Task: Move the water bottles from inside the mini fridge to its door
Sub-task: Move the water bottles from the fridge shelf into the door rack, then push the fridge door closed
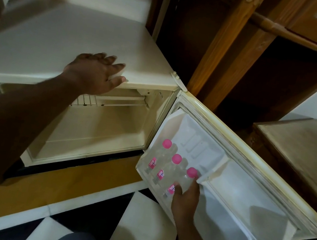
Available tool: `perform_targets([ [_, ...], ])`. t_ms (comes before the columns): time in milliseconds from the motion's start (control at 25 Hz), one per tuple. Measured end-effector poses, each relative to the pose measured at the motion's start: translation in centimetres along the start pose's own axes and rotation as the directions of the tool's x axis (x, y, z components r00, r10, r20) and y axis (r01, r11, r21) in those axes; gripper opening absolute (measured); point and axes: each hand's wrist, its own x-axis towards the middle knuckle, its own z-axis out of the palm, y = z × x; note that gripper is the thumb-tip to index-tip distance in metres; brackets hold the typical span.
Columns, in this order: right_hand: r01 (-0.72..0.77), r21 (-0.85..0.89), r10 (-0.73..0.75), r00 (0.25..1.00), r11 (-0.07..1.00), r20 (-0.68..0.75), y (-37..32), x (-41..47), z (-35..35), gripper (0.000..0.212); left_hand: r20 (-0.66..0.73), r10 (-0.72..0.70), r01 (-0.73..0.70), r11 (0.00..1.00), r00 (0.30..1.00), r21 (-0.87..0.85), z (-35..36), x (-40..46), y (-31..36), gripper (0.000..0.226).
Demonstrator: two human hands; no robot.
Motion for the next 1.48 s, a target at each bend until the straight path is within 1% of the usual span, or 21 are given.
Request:
perform_targets([
  [80,0.003,-0.119,-0.017,0.993,0.993,-0.113,-1.3,-1.1,0.0,0.068,-0.003,0.0,0.0,1.0,1.0,0.002,0.1,0.0,-0.1,0.089],
  [160,0.006,-0.179,-0.047,0.973,0.984,-0.225,-3.4,-3.2,0.3,0.058,-0.002,0.0,0.0,1.0,1.0,0.009,0.2,0.1,-0.2,0.089],
  [200,0.014,-0.186,-0.059,0.969,0.983,-0.239,-4.5,-4.3,0.4,0.053,0.003,0.003,-0.003,1.0,1.0,0.009,0.2,0.1,-0.1,0.089],
  [320,0.091,-0.2,-0.13,0.973,0.975,-0.191,-7.6,-6.0,0.1,0.044,0.006,-0.001,0.001,1.0,1.0,0.001,0.2,0.1,-0.1,0.09],
  [440,0.259,-0.2,-0.297,0.934,0.945,-0.196,-10.5,-5.4,-1.7,0.043,0.015,-0.002,0.002,1.0,1.0,-0.003,0.0,0.0,-0.1,0.091],
  [520,0.427,-0.198,-0.462,0.867,0.882,-0.189,-12.6,-4.3,-3.3,0.043,0.022,0.003,-0.003,1.0,1.0,0.006,0.0,0.0,-0.1,0.089],
  [560,0.518,-0.248,-0.565,0.805,0.819,-0.184,-13.5,-3.3,-4.3,0.044,0.02,0.003,-0.003,1.0,1.0,0.012,-0.1,0.0,-0.1,0.087],
  [600,0.58,-0.356,-0.66,0.733,0.732,-0.163,-14.0,-1.7,-5.3,0.047,0.019,0.003,-0.003,1.0,1.0,0.016,-0.1,0.0,0.0,0.086],
  [640,0.586,-0.5,-0.719,0.685,0.638,-0.114,-14.4,0.3,-6.4,0.054,0.017,0.003,-0.003,1.0,1.0,0.016,-0.3,0.0,0.1,0.086],
  [680,0.535,-0.638,-0.721,0.692,0.553,-0.045,-14.7,2.4,-7.7,0.065,0.017,0.001,-0.001,1.0,1.0,0.011,-0.4,0.0,0.1,0.086],
  [720,0.449,-0.746,-0.658,0.753,0.493,0.018,-14.9,4.4,-9.0,0.076,0.021,-0.002,0.001,1.0,1.0,0.006,-0.4,0.0,0.1,0.086],
  [760,0.367,-0.814,-0.557,0.828,0.45,0.065,-14.9,6.1,-10.3,0.085,0.025,-0.003,0.002,1.0,1.0,0.005,-0.4,0.0,0.1,0.087],
  [800,0.309,-0.852,-0.45,0.887,0.422,0.099,-14.6,7.2,-11.2,0.092,0.026,-0.003,0.002,1.0,1.0,0.007,-0.3,0.0,0.1,0.087],
  [840,0.286,-0.871,-0.373,0.919,0.4,0.13,-14.2,7.8,-11.9,0.096,0.025,-0.004,0.004,1.0,1.0,0.009,-0.3,0.0,0.0,0.088],
  [880,0.289,-0.878,-0.343,0.926,0.381,0.156,-13.8,7.9,-12.2,0.099,0.021,-0.006,0.006,1.0,1.0,0.01,-0.2,0.1,0.0,0.088],
  [1040,0.349,-0.876,-0.367,0.904,0.334,0.221,-14.0,5.6,-12.2,0.119,0.012,-0.012,0.012,1.0,1.0,0.004,-0.2,0.1,0.0,0.097],
  [1160,0.446,-0.836,-0.278,0.887,0.319,0.368,-15.0,2.8,-12.4,0.129,0.007,-0.034,0.034,0.999,0.999,-0.017,-0.4,-0.1,0.1,0.099],
  [1240,0.538,-0.766,-0.226,0.843,0.352,0.488,-15.8,1.0,-12.3,0.13,0.026,-0.069,0.07,0.997,0.997,-0.043,-0.6,-0.3,0.4,0.092],
  [1320,0.608,-0.685,-0.225,0.791,0.401,0.569,-16.5,-0.5,-11.5,0.132,0.034,-0.128,0.129,0.991,0.991,-0.039,-0.7,-0.5,0.9,0.085],
  [1400,0.674,-0.612,-0.291,0.735,0.413,0.613,-16.9,-1.5,-9.3,0.128,0.048,-0.233,0.235,0.971,0.971,-0.042,-1.0,-1.0,1.0,0.09],
  [1480,0.76,-0.543,-0.379,0.649,0.357,0.659,-17.4,-2.2,-6.1,0.121,0.061,-0.373,0.375,0.926,0.926,-0.033,-1.4,-2.2,0.5,0.101],
])
